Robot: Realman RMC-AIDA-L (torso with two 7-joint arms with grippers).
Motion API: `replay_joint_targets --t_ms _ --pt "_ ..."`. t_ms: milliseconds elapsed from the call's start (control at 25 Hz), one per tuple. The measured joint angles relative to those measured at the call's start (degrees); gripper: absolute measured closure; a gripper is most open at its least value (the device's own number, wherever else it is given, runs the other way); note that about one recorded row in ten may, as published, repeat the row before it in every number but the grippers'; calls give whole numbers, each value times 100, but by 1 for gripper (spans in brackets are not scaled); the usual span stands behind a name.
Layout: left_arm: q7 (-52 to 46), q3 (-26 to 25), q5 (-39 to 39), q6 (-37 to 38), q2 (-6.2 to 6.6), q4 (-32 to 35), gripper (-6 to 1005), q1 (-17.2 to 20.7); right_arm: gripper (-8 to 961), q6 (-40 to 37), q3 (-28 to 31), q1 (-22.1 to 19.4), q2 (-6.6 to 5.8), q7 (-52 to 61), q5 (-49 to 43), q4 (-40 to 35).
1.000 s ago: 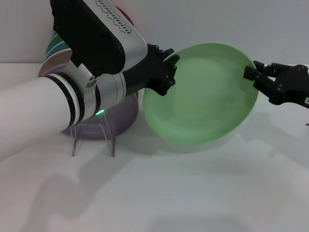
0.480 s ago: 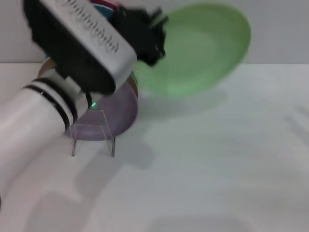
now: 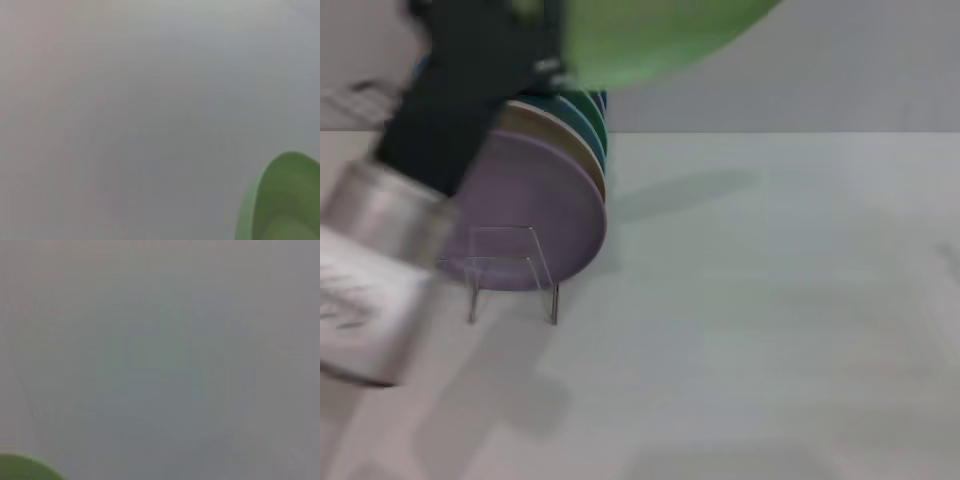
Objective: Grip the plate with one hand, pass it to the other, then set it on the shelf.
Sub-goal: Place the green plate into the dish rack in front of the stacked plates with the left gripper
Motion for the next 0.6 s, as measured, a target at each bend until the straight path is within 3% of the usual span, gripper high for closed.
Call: replay_joint_targets --t_ms 80,120,160,320,360,400,600 --pt "-563 -184 16 651 93 668 924 -90 279 -1 -9 24 -8 -1 -29 -5" --pt "-929 -398 19 1500 140 1662 924 -318 279 -1 -15 47 -13 -2 -36 -15" --pt "-929 -398 19 1500 140 1662 924 -318 279 -1 -15 47 -13 -2 -36 -15" --pt "-1928 -792 25 3184 148 3860 924 -924 279 4 -11 94 -17 6 -36 -35" --pt "-1928 -792 25 3184 148 3860 924 -924 279 4 -11 94 -17 6 -36 -35" --pt "-2520 -914 25 3777 171 4760 924 -1162 279 10 -15 100 -18 19 -36 -35" --pt "-3028 -873 31 4557 239 5798 924 -1443 279 56 -66 123 -19 51 -23 -34"
